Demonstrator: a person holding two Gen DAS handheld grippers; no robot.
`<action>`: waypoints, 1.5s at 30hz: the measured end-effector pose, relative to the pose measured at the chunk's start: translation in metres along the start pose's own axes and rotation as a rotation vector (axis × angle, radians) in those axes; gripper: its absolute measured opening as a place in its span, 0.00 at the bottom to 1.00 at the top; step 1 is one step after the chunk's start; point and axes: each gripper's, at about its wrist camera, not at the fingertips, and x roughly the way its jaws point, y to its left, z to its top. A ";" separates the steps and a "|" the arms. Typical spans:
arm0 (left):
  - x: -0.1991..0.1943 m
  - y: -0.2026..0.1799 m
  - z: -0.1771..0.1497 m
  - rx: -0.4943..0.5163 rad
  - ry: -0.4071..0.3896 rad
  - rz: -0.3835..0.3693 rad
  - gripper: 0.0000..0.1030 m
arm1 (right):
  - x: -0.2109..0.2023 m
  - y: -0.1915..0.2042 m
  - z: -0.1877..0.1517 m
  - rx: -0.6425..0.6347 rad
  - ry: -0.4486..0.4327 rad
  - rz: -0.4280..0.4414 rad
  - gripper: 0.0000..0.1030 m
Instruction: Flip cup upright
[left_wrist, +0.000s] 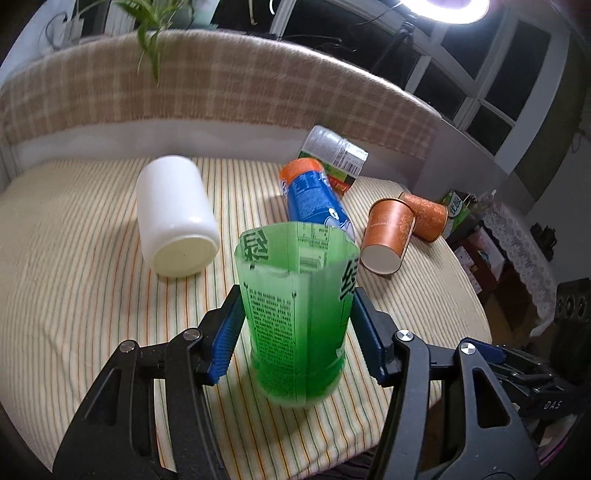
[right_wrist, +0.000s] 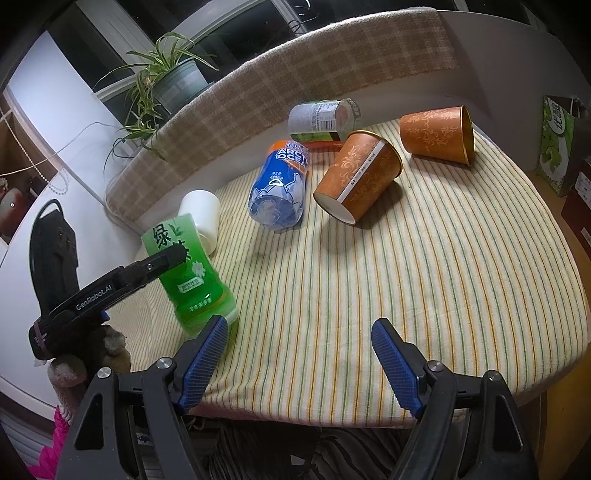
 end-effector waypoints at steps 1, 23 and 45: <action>-0.001 -0.002 0.000 0.008 -0.004 0.005 0.57 | 0.000 0.000 0.000 0.001 -0.001 0.000 0.80; -0.002 -0.023 -0.012 0.115 -0.030 0.058 0.57 | 0.000 -0.002 0.001 0.004 -0.003 -0.003 0.80; 0.001 -0.024 -0.024 0.091 0.003 0.013 0.78 | -0.001 0.000 0.002 0.000 -0.005 0.000 0.80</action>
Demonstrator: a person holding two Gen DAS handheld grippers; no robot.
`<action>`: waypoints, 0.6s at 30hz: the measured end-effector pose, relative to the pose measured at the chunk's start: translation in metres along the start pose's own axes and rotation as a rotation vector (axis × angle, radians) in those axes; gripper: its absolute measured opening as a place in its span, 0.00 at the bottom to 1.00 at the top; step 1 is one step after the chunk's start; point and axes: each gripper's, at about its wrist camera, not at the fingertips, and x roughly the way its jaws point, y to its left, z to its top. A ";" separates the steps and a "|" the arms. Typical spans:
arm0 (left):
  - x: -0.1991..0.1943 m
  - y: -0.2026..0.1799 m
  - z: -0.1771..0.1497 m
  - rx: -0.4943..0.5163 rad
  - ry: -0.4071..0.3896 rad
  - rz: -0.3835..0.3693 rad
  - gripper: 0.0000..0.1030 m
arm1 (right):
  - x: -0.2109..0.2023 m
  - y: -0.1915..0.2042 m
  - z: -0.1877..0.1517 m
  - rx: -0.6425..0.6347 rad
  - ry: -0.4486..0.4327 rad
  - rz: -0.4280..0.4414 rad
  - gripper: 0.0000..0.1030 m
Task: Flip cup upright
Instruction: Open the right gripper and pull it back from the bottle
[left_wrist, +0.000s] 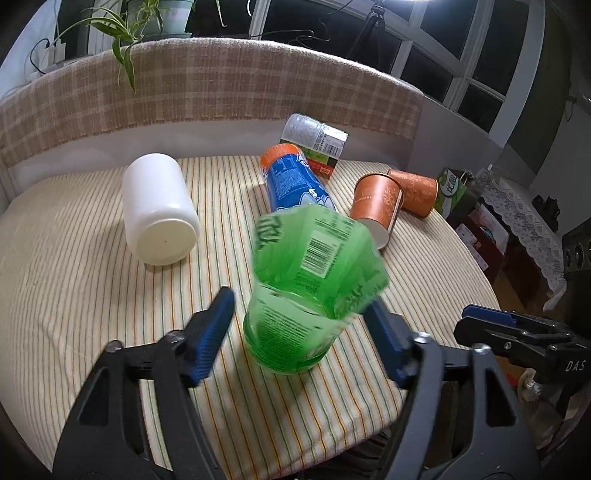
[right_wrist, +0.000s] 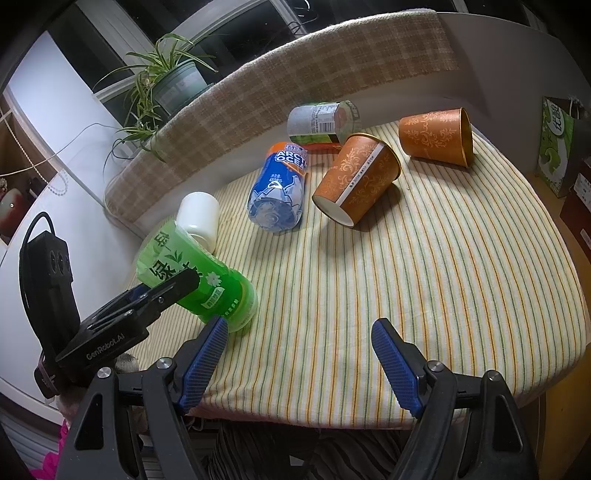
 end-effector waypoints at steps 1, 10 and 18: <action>-0.001 0.000 -0.001 -0.001 -0.001 -0.003 0.79 | 0.000 0.001 0.000 -0.001 -0.001 0.000 0.80; -0.005 0.004 -0.012 -0.018 0.021 -0.019 0.79 | -0.001 0.005 0.000 -0.021 -0.007 -0.001 0.80; -0.020 0.013 -0.027 -0.016 0.009 0.024 0.85 | -0.009 0.017 0.001 -0.067 -0.060 -0.016 0.80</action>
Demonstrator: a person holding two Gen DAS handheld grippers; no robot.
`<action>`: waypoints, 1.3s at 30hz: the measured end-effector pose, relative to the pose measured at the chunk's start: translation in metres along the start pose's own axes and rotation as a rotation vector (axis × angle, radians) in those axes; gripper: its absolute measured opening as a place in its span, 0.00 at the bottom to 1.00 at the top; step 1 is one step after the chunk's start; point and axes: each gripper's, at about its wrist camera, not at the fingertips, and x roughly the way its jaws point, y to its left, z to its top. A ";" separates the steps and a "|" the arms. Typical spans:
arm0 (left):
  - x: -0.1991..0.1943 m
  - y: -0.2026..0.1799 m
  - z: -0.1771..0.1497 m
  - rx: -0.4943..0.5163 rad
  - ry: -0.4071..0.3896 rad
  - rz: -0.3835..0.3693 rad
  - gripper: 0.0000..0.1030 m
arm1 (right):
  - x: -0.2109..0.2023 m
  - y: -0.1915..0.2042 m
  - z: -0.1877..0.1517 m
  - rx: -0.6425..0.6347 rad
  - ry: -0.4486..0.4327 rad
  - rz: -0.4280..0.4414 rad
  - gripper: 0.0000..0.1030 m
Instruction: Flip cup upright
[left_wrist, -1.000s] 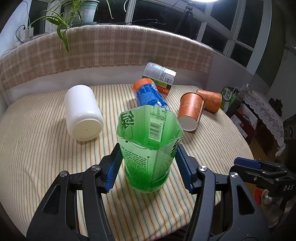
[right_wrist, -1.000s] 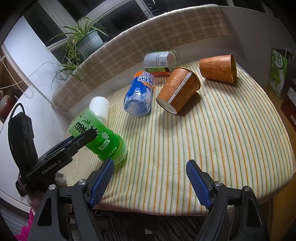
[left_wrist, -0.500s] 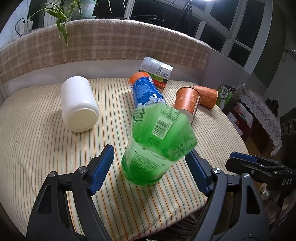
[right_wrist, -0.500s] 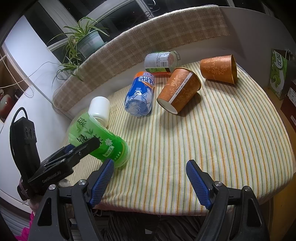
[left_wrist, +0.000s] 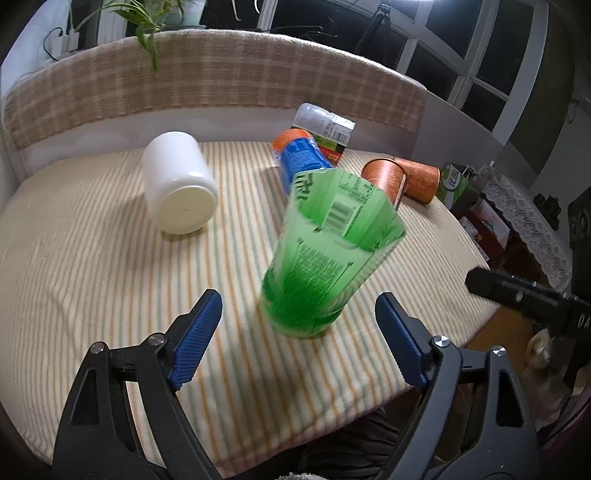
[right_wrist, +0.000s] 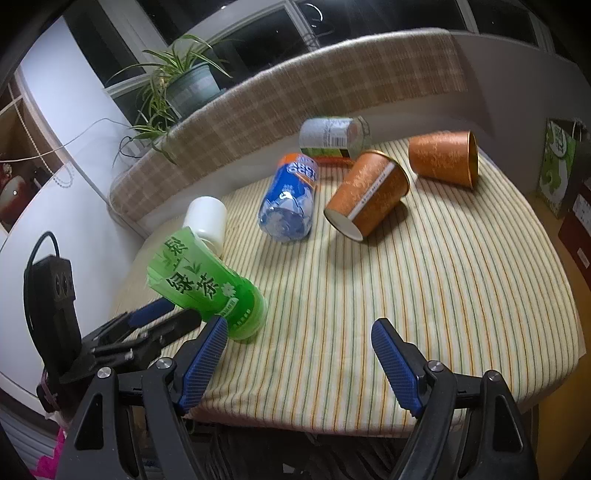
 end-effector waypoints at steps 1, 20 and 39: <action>-0.002 0.001 -0.001 -0.002 -0.005 0.005 0.85 | -0.002 0.001 0.000 -0.008 -0.010 -0.002 0.80; -0.098 0.000 -0.003 -0.022 -0.433 0.262 1.00 | -0.034 0.060 -0.005 -0.275 -0.385 -0.190 1.00; -0.099 0.005 -0.005 -0.014 -0.418 0.317 1.00 | -0.031 0.065 -0.006 -0.278 -0.401 -0.199 1.00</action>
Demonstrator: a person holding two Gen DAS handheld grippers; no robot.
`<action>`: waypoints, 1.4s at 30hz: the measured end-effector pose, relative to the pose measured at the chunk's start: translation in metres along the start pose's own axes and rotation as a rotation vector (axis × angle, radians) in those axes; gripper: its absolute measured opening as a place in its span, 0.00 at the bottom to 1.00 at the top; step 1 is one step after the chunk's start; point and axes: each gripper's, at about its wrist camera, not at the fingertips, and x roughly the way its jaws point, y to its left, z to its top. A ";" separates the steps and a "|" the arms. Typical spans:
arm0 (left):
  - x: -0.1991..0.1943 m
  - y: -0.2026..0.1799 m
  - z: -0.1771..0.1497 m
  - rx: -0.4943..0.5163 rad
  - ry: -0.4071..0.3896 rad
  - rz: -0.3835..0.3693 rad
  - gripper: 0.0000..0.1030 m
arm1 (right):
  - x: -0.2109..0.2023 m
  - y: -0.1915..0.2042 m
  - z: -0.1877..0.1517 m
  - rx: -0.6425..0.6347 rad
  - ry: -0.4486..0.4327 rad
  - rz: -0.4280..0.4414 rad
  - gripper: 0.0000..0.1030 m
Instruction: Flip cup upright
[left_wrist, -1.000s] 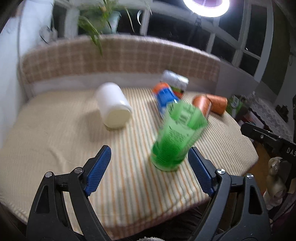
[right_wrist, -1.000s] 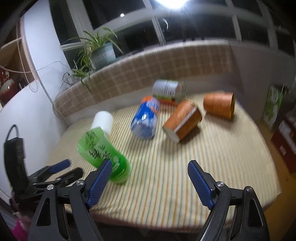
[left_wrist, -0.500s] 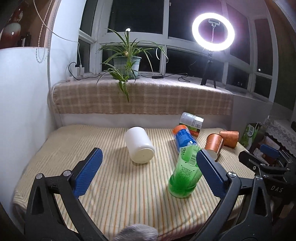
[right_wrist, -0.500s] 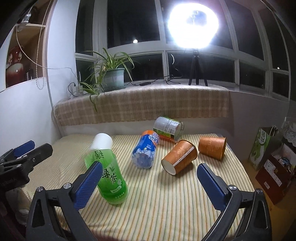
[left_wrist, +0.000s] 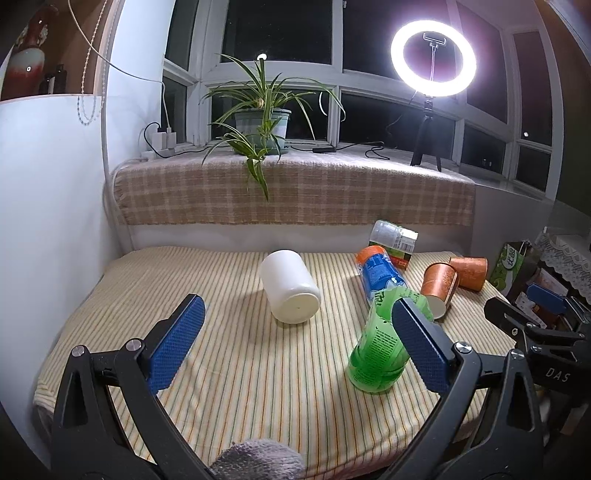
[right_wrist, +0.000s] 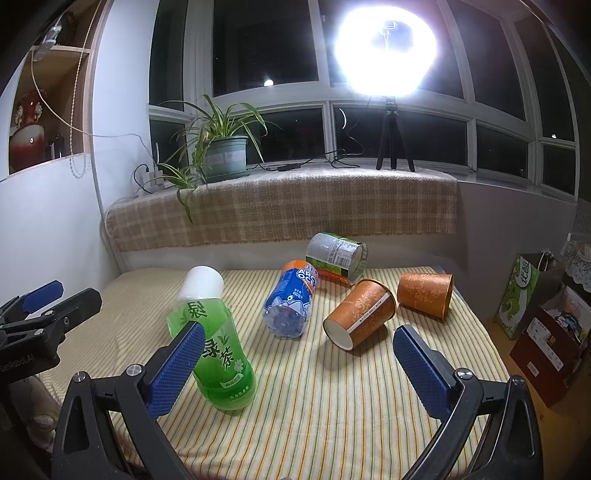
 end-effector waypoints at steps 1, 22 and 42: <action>0.000 0.000 0.000 0.000 -0.001 0.002 1.00 | 0.000 0.000 0.000 0.000 -0.001 -0.001 1.00; 0.001 0.002 0.001 0.002 0.000 0.005 1.00 | 0.006 -0.002 -0.003 0.003 0.010 0.001 1.00; 0.001 0.002 0.001 0.006 0.001 0.006 1.00 | 0.007 -0.005 -0.005 0.009 0.022 0.006 1.00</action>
